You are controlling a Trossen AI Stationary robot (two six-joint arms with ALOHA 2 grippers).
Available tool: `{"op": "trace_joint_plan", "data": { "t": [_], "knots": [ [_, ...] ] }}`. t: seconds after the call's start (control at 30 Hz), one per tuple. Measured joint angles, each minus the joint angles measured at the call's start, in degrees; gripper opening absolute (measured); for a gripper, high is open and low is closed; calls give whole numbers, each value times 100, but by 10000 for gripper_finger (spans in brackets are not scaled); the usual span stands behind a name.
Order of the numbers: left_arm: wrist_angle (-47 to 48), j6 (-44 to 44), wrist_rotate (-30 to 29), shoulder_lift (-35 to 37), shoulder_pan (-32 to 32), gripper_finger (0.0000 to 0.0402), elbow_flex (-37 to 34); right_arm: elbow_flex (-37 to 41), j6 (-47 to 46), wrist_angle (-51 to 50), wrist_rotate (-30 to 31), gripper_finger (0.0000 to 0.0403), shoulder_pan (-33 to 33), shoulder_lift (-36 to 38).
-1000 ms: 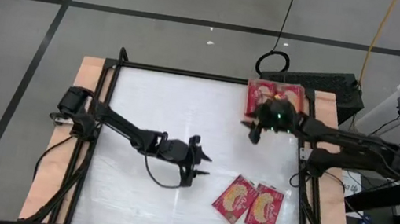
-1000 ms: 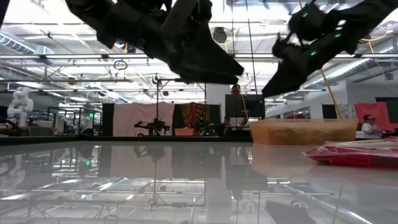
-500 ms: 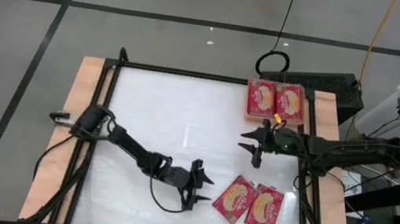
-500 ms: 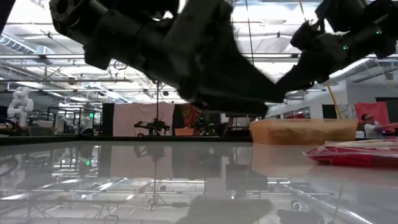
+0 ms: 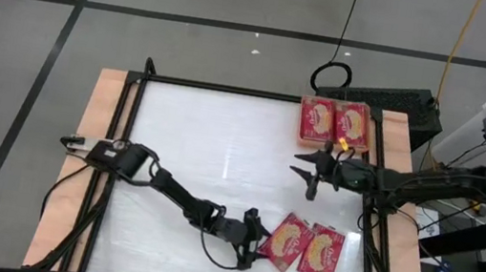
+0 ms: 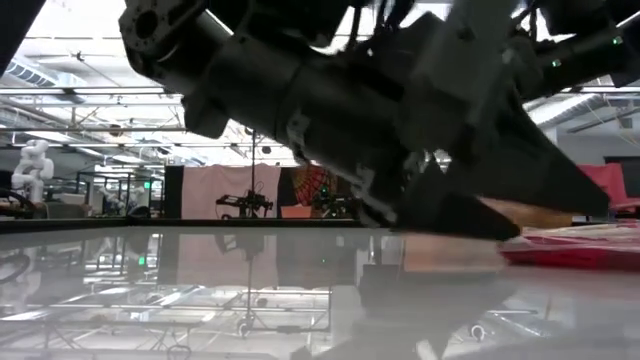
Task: Sort popcorn bags into baskets
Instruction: Put the red popcorn bag into the orange bin
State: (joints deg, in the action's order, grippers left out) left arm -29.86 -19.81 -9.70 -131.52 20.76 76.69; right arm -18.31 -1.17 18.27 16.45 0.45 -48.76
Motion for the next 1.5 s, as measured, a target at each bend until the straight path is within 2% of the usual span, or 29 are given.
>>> {"op": "trace_joint_plan", "data": {
  "t": [0.23, 0.33, 0.5, 0.57, 0.73, 0.83, 0.97, 1.1, 1.2, 1.27, 1.5],
  "knots": [
    [588, -154, -451, -226, -8, 238, 262, -4, 57, -52, -19, 164, 11, 444],
    [934, 38, -581, -158, -24, 174, 265, -4, 42, -107, -179, 164, 24, 555],
    [1023, 670, -640, -126, -89, 42, 262, -4, 40, -273, -304, 164, 74, 653],
    [1093, 970, -624, -47, -146, 14, 250, -4, 60, -247, -298, 164, 76, 653],
    [1595, 2112, -760, 354, -325, 13, 225, -4, -134, 204, -278, 164, 68, 603],
    [2150, 2847, -1134, 760, -445, 4, 225, -4, -422, 189, -278, 164, 67, 548],
    [2783, 3733, -1641, 1267, -600, 4, 229, -5, -1396, -96, -380, 164, -26, 418],
    [3191, 4681, -1648, 1644, -755, 4, 229, -201, -1824, -1119, -1462, 167, -409, 234],
    [3535, 5319, -1613, 1811, -837, 4, 235, -392, -1647, -1808, -2058, 172, -610, 15],
    [3596, 5694, -1547, 1853, -887, 3, 235, -499, -1445, -1854, -2263, 176, -679, -112],
    [3759, 6415, -1182, 2012, -968, 3, 233, -950, -765, -1863, -2493, 199, -770, -666]
  ]
}}
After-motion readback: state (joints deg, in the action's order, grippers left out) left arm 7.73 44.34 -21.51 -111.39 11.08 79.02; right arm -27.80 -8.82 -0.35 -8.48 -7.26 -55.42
